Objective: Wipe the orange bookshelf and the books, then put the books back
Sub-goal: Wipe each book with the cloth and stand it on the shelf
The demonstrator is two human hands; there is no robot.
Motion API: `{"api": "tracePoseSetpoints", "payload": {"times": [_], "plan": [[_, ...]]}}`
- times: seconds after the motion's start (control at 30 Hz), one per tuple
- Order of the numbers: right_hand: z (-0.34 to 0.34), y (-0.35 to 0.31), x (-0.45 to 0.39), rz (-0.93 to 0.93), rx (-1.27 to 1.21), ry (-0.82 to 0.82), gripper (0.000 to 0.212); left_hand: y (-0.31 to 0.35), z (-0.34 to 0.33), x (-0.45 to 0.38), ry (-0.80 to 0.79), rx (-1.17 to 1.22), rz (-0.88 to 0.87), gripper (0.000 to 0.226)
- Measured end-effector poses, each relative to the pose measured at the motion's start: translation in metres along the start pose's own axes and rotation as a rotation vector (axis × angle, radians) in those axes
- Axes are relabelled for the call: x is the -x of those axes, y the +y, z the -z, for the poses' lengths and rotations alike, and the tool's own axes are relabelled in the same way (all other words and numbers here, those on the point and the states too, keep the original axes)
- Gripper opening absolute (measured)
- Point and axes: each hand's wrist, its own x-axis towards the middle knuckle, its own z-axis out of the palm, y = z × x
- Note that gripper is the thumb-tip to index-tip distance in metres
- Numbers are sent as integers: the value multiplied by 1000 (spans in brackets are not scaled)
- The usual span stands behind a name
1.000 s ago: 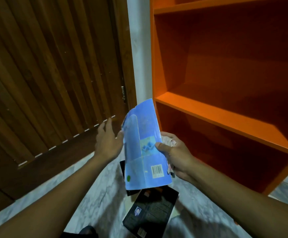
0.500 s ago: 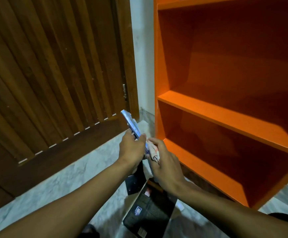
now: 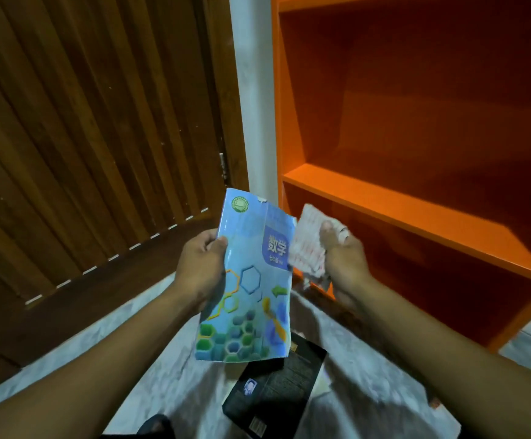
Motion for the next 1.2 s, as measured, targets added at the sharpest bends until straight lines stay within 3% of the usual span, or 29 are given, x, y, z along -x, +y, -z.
{"api": "tracePoseSetpoints", "payload": {"times": [0.13,0.23,0.47,0.7,0.9,1.03,1.1,1.2], "plan": [[12,-18,-14,406,213,38,24,9,7,2,-139,-14,-53,22],[11,-17,-14,554,481,-45,39,16,4,5,-193,57,-37,24],[-5,21,9,397,418,-433,49,24,-2,2,-136,365,138,29],[-2,43,47,315,496,-692,32,22,23,-14,65,487,292,32],[8,32,50,111,809,-932,12,16,40,-18,143,297,220,28],[17,16,27,17,789,-800,14,11,35,-11,45,141,199,24],[18,3,18,24,711,-612,22,10,30,-6,-41,96,204,24],[11,-7,10,202,530,-282,16,11,18,5,-146,63,207,25]]}}
